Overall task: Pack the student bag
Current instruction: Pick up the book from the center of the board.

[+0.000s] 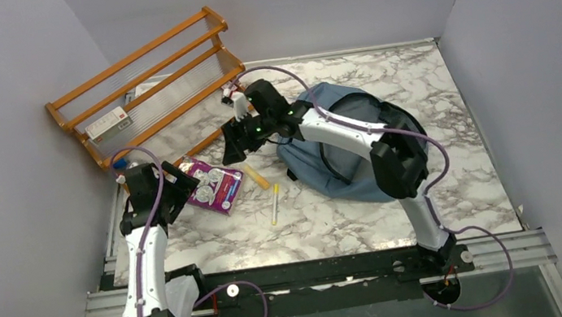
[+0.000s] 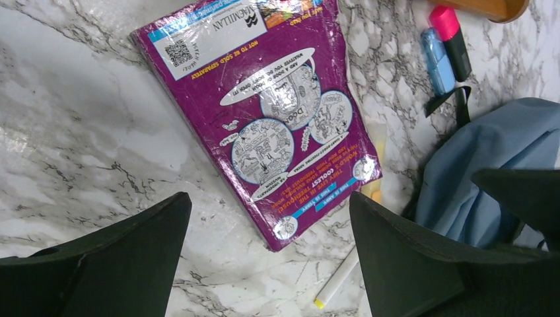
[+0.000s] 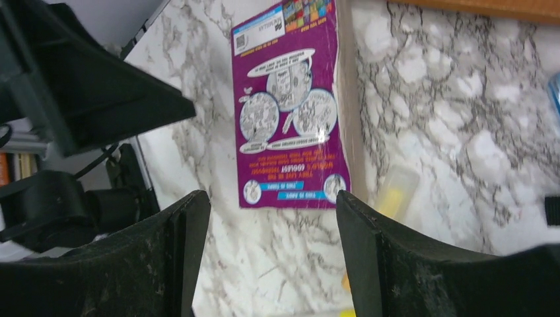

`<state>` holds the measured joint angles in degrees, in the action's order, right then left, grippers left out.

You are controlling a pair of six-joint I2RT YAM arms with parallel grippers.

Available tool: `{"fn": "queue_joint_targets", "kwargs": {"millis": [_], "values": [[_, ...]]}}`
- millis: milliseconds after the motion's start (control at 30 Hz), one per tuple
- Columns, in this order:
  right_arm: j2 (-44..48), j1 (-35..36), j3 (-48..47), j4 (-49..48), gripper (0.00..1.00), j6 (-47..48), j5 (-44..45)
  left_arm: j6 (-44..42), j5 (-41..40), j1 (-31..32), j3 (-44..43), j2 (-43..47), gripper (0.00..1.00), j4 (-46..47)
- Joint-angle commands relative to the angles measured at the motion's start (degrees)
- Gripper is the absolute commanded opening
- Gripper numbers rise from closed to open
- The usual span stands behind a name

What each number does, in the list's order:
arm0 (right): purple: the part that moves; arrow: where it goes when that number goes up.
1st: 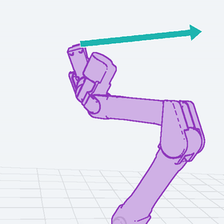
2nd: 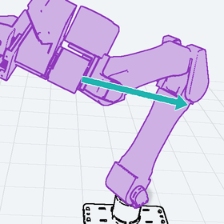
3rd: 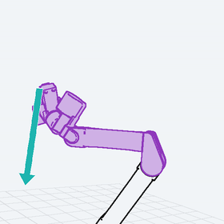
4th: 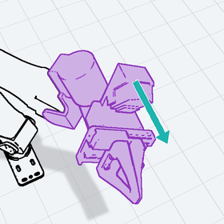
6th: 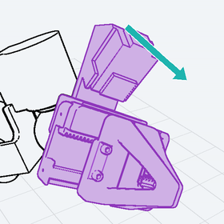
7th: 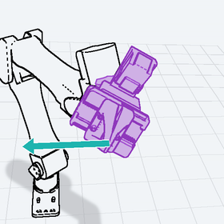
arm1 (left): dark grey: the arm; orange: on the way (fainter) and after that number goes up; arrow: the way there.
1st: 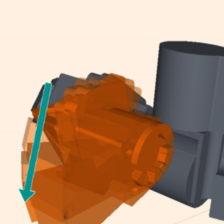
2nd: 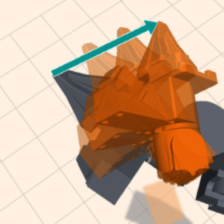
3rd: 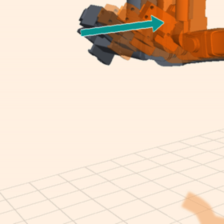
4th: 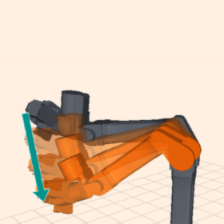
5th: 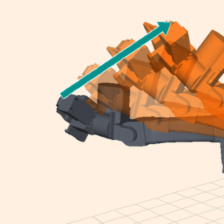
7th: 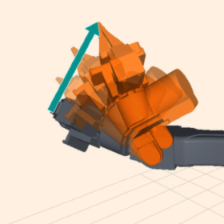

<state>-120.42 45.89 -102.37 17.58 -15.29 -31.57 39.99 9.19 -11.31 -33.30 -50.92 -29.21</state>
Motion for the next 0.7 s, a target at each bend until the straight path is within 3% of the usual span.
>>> {"fn": "queue_joint_targets", "kwargs": {"millis": [0,267,667], "values": [[-6.33,1.20,-8.31,1.64,0.75,5.29,2.41,-0.61,2.68,-0.55,-0.40,2.95,0.91,-0.82],[-17.10,2.62,-18.49,2.31,0.76,7.92,3.65,1.00,4.59,-0.55,0.83,3.43,0.91,-0.88],[-22.67,3.83,-18.54,1.65,0.69,9.97,1.64,3.08,4.61,-0.55,1.89,2.55,0.91,1.06]]}}
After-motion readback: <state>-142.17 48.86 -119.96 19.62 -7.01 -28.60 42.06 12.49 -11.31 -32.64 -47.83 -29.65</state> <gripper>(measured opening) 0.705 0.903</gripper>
